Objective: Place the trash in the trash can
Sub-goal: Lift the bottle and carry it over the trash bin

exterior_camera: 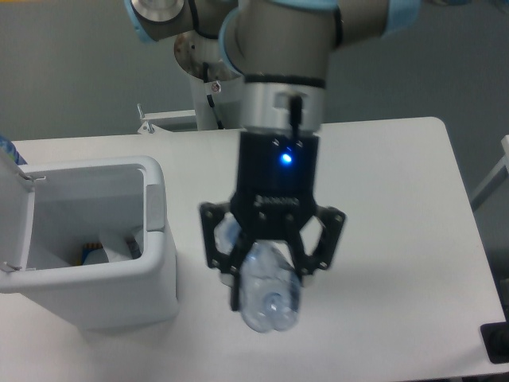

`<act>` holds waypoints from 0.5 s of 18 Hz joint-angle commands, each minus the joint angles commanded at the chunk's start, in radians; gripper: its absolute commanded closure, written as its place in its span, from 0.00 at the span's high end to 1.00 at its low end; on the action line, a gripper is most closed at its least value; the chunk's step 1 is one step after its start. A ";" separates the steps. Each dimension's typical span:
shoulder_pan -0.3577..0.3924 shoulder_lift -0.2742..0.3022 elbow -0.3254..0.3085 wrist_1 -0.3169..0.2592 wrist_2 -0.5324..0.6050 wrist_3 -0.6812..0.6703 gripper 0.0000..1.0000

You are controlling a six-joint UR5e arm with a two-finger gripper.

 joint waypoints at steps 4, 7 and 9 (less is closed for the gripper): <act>-0.080 0.006 -0.032 0.000 0.000 -0.021 0.62; -0.132 0.017 -0.058 0.000 0.002 -0.037 0.62; -0.152 0.028 -0.075 0.000 0.000 -0.037 0.62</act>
